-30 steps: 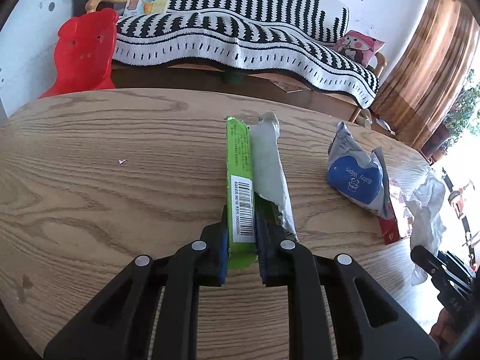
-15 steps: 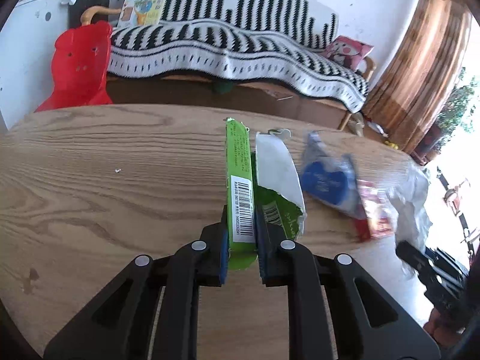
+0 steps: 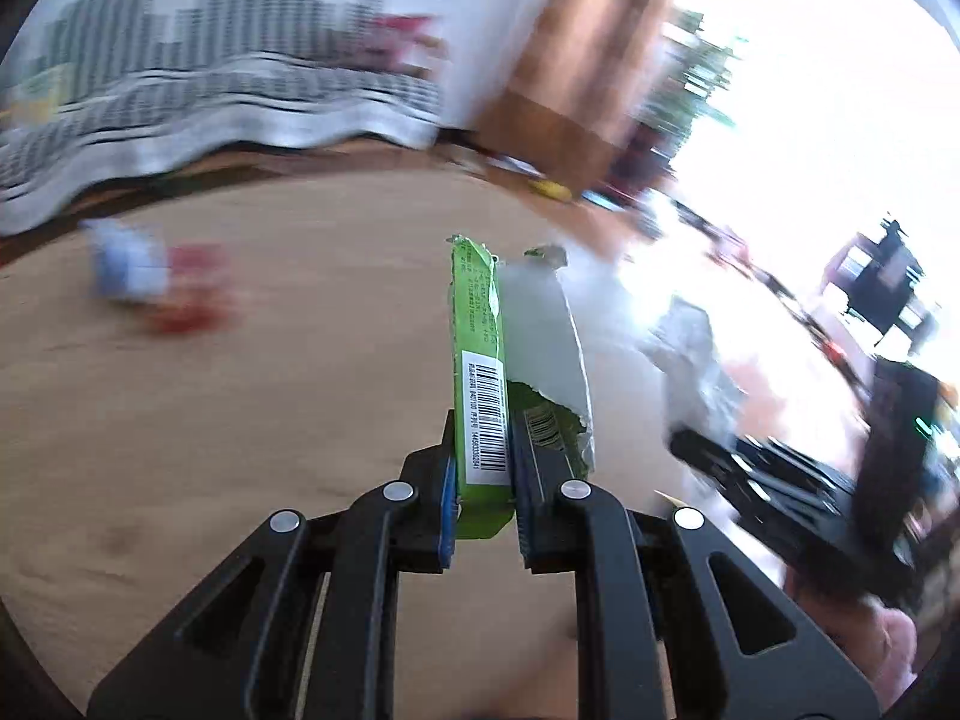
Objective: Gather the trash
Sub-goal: 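Lift the green box and white tissue and carry them over the bin, then open both tools to drop the green box and tissue into the bin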
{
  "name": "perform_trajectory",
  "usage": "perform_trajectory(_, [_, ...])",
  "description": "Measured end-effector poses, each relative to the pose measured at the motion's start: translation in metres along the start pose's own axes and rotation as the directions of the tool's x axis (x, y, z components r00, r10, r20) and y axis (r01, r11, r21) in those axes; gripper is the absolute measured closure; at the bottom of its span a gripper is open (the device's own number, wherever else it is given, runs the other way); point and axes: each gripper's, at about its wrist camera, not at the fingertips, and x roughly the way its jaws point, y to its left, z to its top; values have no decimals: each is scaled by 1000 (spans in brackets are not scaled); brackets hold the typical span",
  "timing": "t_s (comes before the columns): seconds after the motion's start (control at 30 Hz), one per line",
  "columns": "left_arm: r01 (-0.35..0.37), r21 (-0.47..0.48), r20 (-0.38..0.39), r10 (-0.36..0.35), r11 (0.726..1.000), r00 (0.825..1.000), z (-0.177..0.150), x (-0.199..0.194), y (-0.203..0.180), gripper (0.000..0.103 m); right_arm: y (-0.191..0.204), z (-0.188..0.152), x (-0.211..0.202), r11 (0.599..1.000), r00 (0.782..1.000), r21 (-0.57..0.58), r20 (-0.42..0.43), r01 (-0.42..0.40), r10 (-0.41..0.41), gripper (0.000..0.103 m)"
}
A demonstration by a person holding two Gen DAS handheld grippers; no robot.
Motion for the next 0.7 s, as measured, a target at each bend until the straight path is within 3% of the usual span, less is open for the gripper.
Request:
perform_trajectory(0.1, [114, 85, -120, -104, 990, 987, -37, 47, -83, 89, -88, -29, -32, 978, 997, 194, 14, 74, -79, 79])
perform_trajectory(0.17, [180, 110, -218, -153, 978, 964, -71, 85, -127, 89, -139, -62, -37, 937, 994, 334, -25, 107, -104, 79])
perform_trajectory(0.23, [209, 98, -268, -177, 973, 947, -99, 112, -147, 89, -171, -95, -32, 899, 993, 423, -80, 115, -90, 79])
perform_trajectory(0.3, [218, 159, -314, -160, 963, 936, -135, 138, -160, 89, -196, -134, -26, 860, 987, 492, -147, 132, -68, 79])
perform_trajectory(0.33, [212, 178, -357, -137, 961, 924, -145, 150, -163, 89, -203, -142, -25, 856, 984, 498, -164, 143, -69, 79])
perform_trajectory(0.37, [248, 150, -391, -173, 957, 904, -148, 157, -166, 89, -209, -152, -23, 853, 980, 497, -187, 158, -73, 79])
perform_trajectory(0.4, [264, 180, -375, -183, 948, 909, -147, 156, -172, 89, -215, -159, -19, 853, 975, 492, -209, 173, -77, 79])
perform_trajectory(0.43, [243, 233, -362, -148, 942, 920, -148, 157, -178, 89, -220, -164, -17, 851, 972, 493, -222, 183, -80, 79])
perform_trajectory(0.53, [221, 234, -431, -102, 947, 896, -159, 175, -179, 89, -233, -170, -13, 831, 972, 528, -227, 175, -61, 79])
perform_trajectory(0.7, [213, 210, -446, -101, 954, 889, -158, 181, -177, 89, -226, -167, -5, 842, 971, 511, -232, 171, -57, 79])
